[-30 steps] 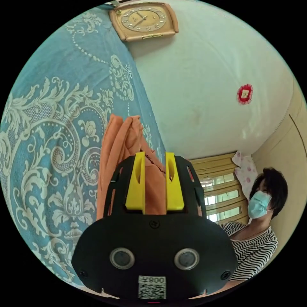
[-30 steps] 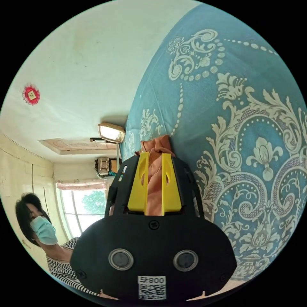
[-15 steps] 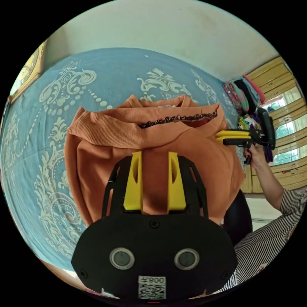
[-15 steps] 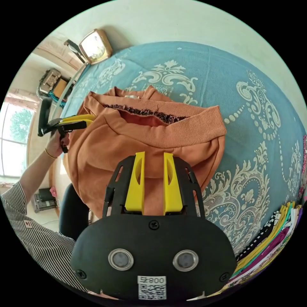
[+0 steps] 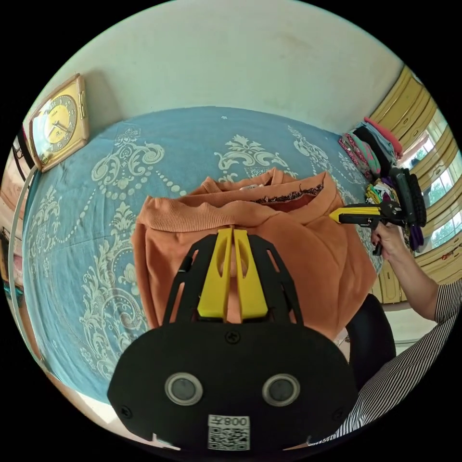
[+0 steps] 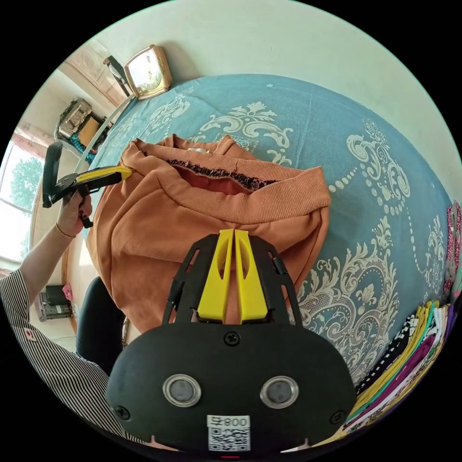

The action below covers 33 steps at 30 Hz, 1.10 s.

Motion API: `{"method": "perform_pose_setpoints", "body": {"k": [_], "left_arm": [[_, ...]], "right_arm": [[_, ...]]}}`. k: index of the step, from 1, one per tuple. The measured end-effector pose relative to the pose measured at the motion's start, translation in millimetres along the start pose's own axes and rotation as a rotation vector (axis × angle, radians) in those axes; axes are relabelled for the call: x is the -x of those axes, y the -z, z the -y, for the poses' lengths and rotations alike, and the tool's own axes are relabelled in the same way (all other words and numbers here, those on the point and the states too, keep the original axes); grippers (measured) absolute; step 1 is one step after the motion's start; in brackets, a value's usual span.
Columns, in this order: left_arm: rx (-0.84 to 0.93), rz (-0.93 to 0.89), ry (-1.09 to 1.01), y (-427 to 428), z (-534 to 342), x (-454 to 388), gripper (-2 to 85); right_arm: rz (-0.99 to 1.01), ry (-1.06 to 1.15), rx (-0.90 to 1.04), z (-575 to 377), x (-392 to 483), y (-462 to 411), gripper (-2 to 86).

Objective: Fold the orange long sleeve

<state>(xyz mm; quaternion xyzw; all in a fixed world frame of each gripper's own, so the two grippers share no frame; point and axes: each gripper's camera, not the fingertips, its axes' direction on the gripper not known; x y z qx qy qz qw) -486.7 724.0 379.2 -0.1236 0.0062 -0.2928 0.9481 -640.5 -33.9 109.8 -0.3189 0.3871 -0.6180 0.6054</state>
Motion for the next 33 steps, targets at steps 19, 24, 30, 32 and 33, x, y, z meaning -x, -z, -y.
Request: {"method": "perform_pose_setpoints", "body": {"k": [19, 24, 30, 32, 33], "left_arm": [[0.057, 0.078, 0.103, -48.9, 29.0, 32.1, 1.2], [0.008, 0.028, 0.122, -37.3, 19.0, 46.3, 1.2], [0.000, 0.066, 0.101, -28.0, 14.7, 60.4, 0.9], [-0.007, 0.072, 0.123, -29.0, 9.0, 70.8, 0.9], [0.015, 0.065, 0.128, -33.2, 7.4, 74.1, 0.9]], "right_arm": [[-0.134, 0.006, -0.042, 45.8, 29.4, -25.6, 0.4], [-0.055, -0.028, -0.068, 36.5, 16.7, -17.9, 0.4], [-0.073, -0.027, -0.111, 28.5, 16.0, -1.3, 0.2], [-0.097, -0.014, -0.161, 26.5, 18.0, 11.3, 0.2], [-0.096, -0.012, -0.155, 27.2, 16.8, 10.5, 0.2]]}}
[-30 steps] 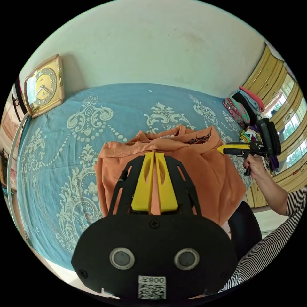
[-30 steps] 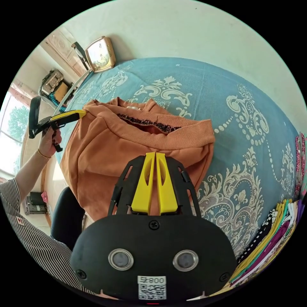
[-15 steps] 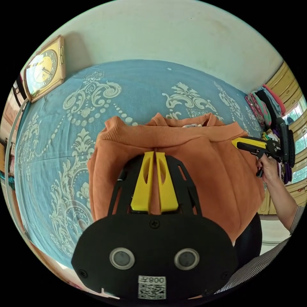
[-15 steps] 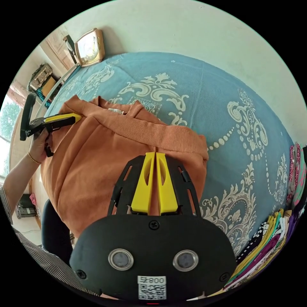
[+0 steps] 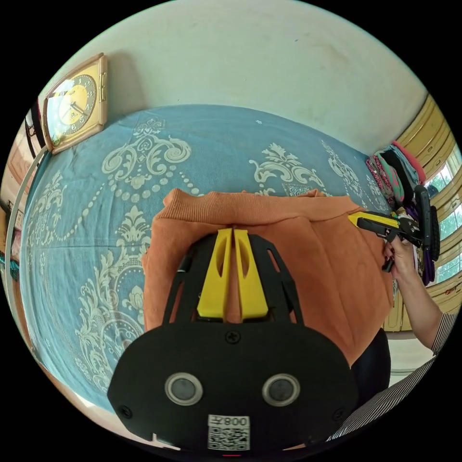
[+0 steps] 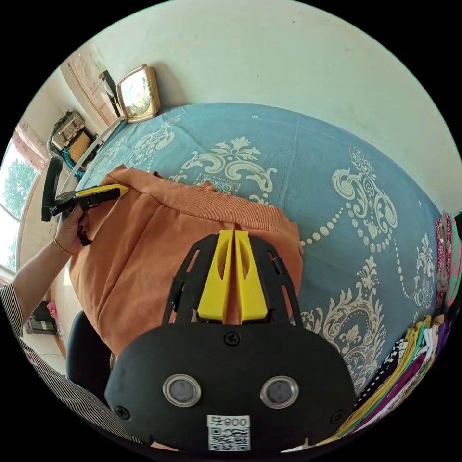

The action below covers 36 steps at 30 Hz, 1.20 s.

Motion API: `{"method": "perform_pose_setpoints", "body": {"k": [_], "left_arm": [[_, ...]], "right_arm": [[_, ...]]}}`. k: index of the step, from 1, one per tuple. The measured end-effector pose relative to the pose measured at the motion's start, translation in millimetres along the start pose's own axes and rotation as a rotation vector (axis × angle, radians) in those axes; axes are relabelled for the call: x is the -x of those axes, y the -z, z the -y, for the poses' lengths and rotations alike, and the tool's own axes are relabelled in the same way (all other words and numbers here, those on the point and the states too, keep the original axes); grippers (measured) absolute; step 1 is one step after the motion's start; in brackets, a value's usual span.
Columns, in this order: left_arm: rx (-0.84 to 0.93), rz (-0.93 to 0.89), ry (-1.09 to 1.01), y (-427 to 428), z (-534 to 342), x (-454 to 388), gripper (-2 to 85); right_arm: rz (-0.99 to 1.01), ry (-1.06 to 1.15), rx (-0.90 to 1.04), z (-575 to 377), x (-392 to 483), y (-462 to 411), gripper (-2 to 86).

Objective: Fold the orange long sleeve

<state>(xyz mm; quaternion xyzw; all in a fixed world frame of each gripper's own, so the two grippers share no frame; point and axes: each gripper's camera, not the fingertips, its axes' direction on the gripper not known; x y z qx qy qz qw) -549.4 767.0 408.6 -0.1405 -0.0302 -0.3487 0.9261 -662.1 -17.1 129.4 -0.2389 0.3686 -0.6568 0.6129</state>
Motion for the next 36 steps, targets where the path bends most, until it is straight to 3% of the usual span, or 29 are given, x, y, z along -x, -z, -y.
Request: {"method": "perform_pose_setpoints", "body": {"k": [2, 6, 13, 16, 20, 24, 30, 36], "left_arm": [[0.035, -0.023, 0.031, -10.4, -8.9, 13.7, 1.0], [-0.020, -0.074, 0.059, 3.4, -26.0, 30.8, 1.0], [-0.192, -0.125, 0.112, 52.0, -84.3, 72.1, 0.7], [-0.129, -0.025, 0.159, 43.2, -99.4, 95.6, 0.4], [-0.044, -0.073, 0.222, 22.4, -112.3, 125.9, 0.3], [-0.054, -0.091, 0.234, 32.6, -128.2, 137.0, 0.3], [-0.145, -0.181, 0.204, 93.3, -194.8, 139.6, 0.3], [-0.015, -0.095, 0.221, 111.7, -303.3, 130.2, 0.3]], "right_arm": [[0.020, -0.006, 0.111, 0.8, -8.1, -22.6, 0.2], [0.047, -0.028, 0.094, -10.2, -18.7, -19.7, 0.2], [0.170, -0.079, -0.096, -60.9, -46.7, 46.8, 0.1], [0.117, -0.128, -0.144, -86.2, -66.0, 60.0, 0.1], [0.090, -0.169, 0.030, -91.5, -96.4, 12.4, 0.1], [0.150, -0.193, 0.045, -100.9, -112.8, 14.1, 0.1], [0.183, -0.170, -0.062, -151.2, -114.9, 76.2, 0.1], [0.221, -0.094, 0.009, -258.5, -83.5, 121.5, 0.1]]}}
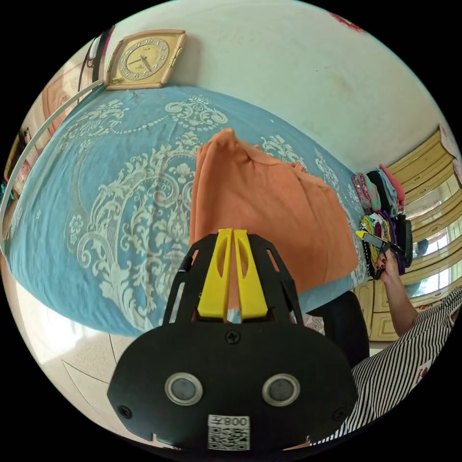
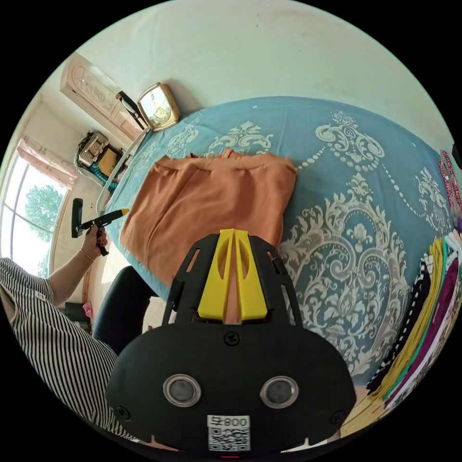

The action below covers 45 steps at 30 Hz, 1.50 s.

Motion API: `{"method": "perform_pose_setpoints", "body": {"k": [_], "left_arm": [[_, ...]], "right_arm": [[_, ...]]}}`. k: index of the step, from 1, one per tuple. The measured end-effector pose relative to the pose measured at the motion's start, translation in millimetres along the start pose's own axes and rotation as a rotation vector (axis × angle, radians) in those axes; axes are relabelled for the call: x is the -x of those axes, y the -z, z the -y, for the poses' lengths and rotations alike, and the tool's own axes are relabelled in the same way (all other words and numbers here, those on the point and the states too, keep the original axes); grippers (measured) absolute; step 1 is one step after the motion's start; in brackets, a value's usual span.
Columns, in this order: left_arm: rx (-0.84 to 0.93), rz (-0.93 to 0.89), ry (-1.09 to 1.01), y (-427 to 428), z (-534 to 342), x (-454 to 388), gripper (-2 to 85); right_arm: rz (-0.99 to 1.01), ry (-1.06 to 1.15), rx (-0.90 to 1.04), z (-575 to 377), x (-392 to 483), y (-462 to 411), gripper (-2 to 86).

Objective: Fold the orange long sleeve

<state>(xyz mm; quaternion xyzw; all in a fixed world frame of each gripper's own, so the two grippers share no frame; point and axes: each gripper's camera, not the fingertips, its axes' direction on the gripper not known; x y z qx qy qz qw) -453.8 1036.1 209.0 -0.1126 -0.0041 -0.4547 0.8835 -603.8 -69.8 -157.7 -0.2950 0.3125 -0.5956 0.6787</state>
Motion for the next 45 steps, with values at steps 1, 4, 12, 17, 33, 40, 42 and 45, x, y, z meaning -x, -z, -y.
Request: {"method": "perform_pose_setpoints", "body": {"k": [1, 4, 12, 17, 33, 40, 42, 45], "left_arm": [[0.033, 0.020, 0.021, -4.1, -14.9, 8.0, 0.3], [0.082, -0.008, 0.076, -17.6, -33.1, 31.3, 0.3], [0.059, 0.029, 0.040, 22.9, -56.5, 29.3, 0.6], [0.037, -0.020, 0.139, 36.8, -104.1, 44.0, 1.8], [0.033, -0.334, 0.351, 23.7, -154.2, 60.2, 2.4], [0.015, -0.390, 0.337, 45.8, -158.9, 27.4, 0.5], [0.015, -0.386, 0.321, 51.4, -158.2, 15.9, 0.4], [0.051, -0.370, 0.339, 44.4, -159.8, -2.4, 0.4]], "right_arm": [[-0.010, -0.010, 0.022, -25.9, 3.0, -0.3, 0.1], [-0.088, -0.057, 0.121, -72.0, -6.1, -22.2, 0.1], [0.018, -0.189, 0.015, -102.6, -41.3, 14.8, 0.6], [0.121, -0.308, -0.011, -179.4, -69.8, 27.8, 3.7], [0.260, -0.128, 0.025, -238.4, -84.0, -9.9, 7.9], [0.357, -0.076, 0.084, -238.6, -85.6, -14.2, 3.2], [0.379, -0.015, 0.107, -232.8, -85.9, -2.7, 2.6], [0.400, 0.026, 0.199, -220.2, -88.8, -1.9, 2.1]]}}
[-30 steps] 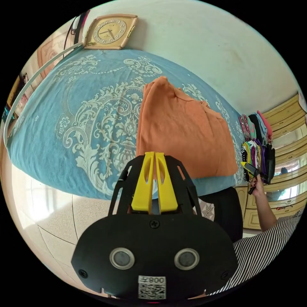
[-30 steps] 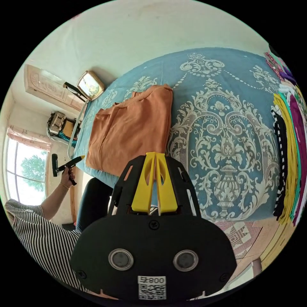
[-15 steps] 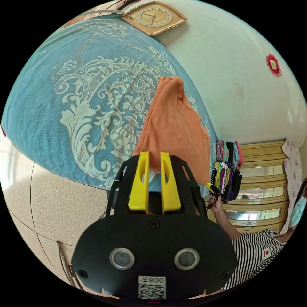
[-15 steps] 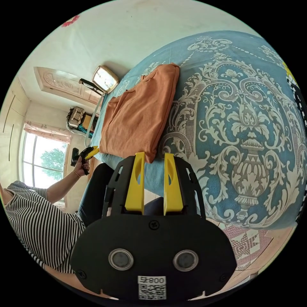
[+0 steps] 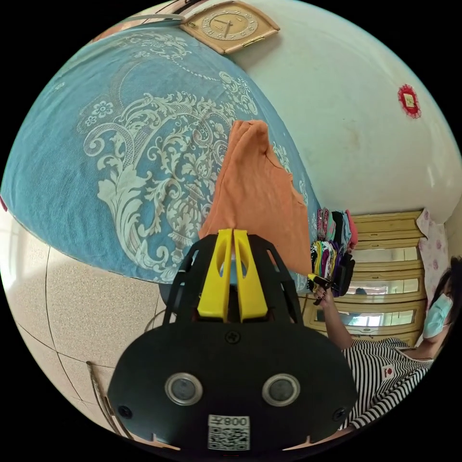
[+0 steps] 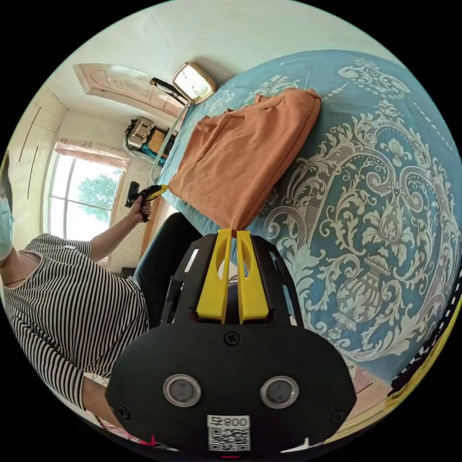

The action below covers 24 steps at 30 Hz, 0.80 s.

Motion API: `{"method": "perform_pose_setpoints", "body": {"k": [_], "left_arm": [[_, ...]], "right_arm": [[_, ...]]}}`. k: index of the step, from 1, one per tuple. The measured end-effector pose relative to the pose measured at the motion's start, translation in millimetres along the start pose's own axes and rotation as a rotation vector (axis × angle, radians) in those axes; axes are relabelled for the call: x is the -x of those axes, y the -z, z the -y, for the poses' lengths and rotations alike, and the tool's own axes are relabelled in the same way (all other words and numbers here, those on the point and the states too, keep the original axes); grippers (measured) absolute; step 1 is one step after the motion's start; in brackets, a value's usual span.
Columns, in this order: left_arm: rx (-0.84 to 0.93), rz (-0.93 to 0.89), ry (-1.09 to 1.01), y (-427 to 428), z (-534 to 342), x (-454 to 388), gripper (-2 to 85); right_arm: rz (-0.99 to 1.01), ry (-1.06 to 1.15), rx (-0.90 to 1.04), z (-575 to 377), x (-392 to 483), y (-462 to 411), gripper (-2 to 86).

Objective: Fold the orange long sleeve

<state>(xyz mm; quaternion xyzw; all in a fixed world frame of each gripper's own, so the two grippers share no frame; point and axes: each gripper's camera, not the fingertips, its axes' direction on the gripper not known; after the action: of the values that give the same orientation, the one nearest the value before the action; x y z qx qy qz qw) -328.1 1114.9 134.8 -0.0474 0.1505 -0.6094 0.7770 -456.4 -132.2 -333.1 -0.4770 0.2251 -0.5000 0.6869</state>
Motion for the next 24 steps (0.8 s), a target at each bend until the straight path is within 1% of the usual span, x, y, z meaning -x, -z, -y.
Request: {"method": "perform_pose_setpoints", "body": {"k": [2, 4, 5, 7, 10, 12, 14, 15, 17, 18, 19, 20, 21, 23, 24], "left_arm": [[0.023, -0.001, 0.055, -17.2, -9.9, -6.1, 0.4], [-0.012, -0.008, 0.072, -21.4, -20.2, -18.3, 0.4], [-0.032, 0.033, 0.083, -20.6, -27.8, -28.1, 0.5], [-0.030, 0.055, 0.070, -19.6, -38.7, -44.0, 0.6], [-0.044, 0.087, 0.001, -18.3, -56.6, -85.1, 1.1], [-0.039, 0.091, -0.100, -24.3, -66.0, -125.6, 1.6], [0.020, 0.103, -0.292, -49.0, -77.7, -196.6, 3.0], [0.042, 0.101, -0.346, -58.1, -81.0, -216.3, 3.4], [0.127, 0.093, -0.572, -101.8, -97.5, -300.0, 5.5], [0.148, 0.089, -0.627, -114.0, -102.5, -320.7, 6.0], [0.195, 0.085, -0.737, -139.2, -113.1, -361.5, 7.4], [0.229, 0.101, -0.844, -163.9, -125.1, -401.0, 8.9], [0.243, 0.114, -0.898, -176.1, -131.7, -419.9, 9.6], [0.279, 0.219, -1.089, -221.9, -158.0, -486.9, 11.9], [0.279, 0.247, -1.129, -231.6, -164.0, -500.7, 12.3]], "right_arm": [[0.007, -0.064, 0.103, 6.1, -18.1, -21.0, 1.9], [0.038, -0.139, 0.120, 3.9, -35.3, -36.1, 1.8], [0.060, -0.168, 0.101, 0.7, -42.3, -39.8, 1.8], [0.087, -0.177, 0.065, -4.2, -46.5, -39.5, 1.7], [0.119, -0.181, 0.032, -7.6, -50.7, -38.4, 1.7], [0.117, -0.180, 0.026, -6.9, -50.2, -39.3, 1.7], [0.124, -0.175, 0.007, -5.4, -47.1, -37.4, 1.7], [0.130, -0.175, 0.000, -5.2, -46.2, -36.1, 1.7], [0.157, -0.165, -0.038, -3.4, -41.1, -28.9, 1.8], [0.163, -0.163, -0.046, -2.5, -39.6, -27.0, 1.8], [0.169, -0.151, -0.059, 0.0, -35.4, -23.6, 1.8], [0.168, -0.139, -0.067, 3.5, -30.7, -20.8, 1.8], [0.166, -0.134, -0.069, 5.6, -28.4, -19.7, 1.7], [0.152, -0.105, -0.072, 15.3, -19.0, -16.7, 1.7], [0.149, -0.100, -0.072, 18.0, -17.2, -16.2, 1.7]]}}
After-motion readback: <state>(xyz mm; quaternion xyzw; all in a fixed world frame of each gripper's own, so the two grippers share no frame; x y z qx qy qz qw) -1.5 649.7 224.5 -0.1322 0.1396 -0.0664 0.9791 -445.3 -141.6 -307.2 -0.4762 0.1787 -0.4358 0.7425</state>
